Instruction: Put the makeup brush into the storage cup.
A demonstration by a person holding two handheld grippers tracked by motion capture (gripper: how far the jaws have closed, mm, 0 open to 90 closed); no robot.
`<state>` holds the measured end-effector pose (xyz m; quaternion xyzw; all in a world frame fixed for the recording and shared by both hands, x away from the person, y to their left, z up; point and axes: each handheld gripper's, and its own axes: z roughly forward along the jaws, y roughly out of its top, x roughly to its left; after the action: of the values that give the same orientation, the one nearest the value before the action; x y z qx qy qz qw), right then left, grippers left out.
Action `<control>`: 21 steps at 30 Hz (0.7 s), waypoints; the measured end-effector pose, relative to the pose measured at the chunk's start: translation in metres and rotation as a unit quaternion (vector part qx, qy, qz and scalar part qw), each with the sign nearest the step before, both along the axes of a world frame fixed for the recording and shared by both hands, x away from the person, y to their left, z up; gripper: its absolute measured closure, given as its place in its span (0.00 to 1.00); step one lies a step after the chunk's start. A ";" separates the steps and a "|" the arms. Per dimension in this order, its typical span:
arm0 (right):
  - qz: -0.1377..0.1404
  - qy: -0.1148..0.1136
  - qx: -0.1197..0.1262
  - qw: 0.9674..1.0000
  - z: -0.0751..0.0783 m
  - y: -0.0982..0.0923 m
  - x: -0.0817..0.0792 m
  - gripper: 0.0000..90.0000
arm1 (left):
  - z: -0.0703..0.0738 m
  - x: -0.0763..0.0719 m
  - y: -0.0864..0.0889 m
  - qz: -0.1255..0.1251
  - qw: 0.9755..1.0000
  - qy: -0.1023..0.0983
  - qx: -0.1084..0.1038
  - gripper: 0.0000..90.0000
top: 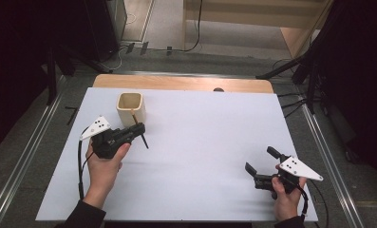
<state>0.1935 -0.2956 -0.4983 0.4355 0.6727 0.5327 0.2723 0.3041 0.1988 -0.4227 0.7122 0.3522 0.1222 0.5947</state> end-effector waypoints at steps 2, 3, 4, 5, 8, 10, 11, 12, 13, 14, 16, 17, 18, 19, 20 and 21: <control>0.003 0.003 -0.002 1.000 -0.002 -0.002 -0.002 0.00 | 0.003 0.002 0.001 0.001 1.000 -0.001 0.001 0.93; 0.004 0.005 -0.005 1.000 -0.002 -0.002 -0.003 0.00 | 0.004 0.003 0.001 0.001 1.000 -0.003 0.003 0.93; 0.004 0.005 -0.006 1.000 -0.003 -0.002 -0.004 0.00 | 0.005 0.005 0.002 0.002 1.000 -0.004 0.004 0.93; 0.005 0.004 -0.006 1.000 -0.003 -0.003 -0.004 0.00 | 0.006 0.006 0.002 0.002 1.000 -0.004 0.005 0.93; 0.004 0.006 -0.002 1.000 -0.004 -0.004 -0.004 0.00 | 0.007 0.008 0.004 0.004 1.000 -0.004 0.001 0.93; 0.004 0.006 0.001 1.000 -0.004 -0.005 -0.004 0.00 | 0.009 0.010 0.006 0.007 1.000 -0.004 -0.002 0.93; 0.005 0.007 0.002 1.000 -0.005 -0.005 -0.004 0.00 | 0.011 0.012 0.007 0.011 1.000 -0.006 -0.002 0.93; 0.005 0.009 0.001 1.000 -0.005 -0.005 -0.004 0.00 | 0.012 0.013 0.008 0.013 1.000 -0.007 -0.004 0.93; 0.006 0.009 -0.001 1.000 -0.005 -0.004 -0.003 0.00 | 0.013 0.014 0.009 0.016 1.000 -0.008 -0.006 0.93; 0.007 0.009 -0.002 1.000 -0.006 -0.004 -0.003 0.00 | 0.014 0.015 0.010 0.018 1.000 -0.008 -0.004 0.93; 0.006 0.010 -0.003 1.000 -0.006 -0.003 -0.003 0.00 | 0.016 0.017 0.012 0.021 1.000 -0.009 -0.002 0.93; 0.006 0.010 -0.003 1.000 -0.006 -0.003 -0.003 0.00 | 0.016 0.017 0.012 0.021 1.000 -0.009 -0.002 0.93; 0.009 0.009 -0.006 1.000 -0.006 -0.002 -0.003 0.00 | 0.017 0.019 0.013 0.023 1.000 -0.011 -0.002 0.93; 0.009 0.009 -0.006 1.000 -0.006 -0.002 -0.003 0.00 | 0.017 0.019 0.013 0.023 1.000 -0.011 -0.002 0.93; 0.009 0.010 -0.006 1.000 -0.006 -0.001 -0.003 0.00 | 0.018 0.021 0.015 0.025 1.000 -0.010 -0.002 0.93; 0.009 0.010 -0.007 1.000 -0.006 -0.001 -0.003 0.00 | 0.018 0.022 0.016 0.026 1.000 -0.010 -0.004 0.93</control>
<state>0.1906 -0.2971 -0.5048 0.4331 0.6825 0.5263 0.2640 0.3257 0.2147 -0.4044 0.6991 0.3657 0.1432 0.5976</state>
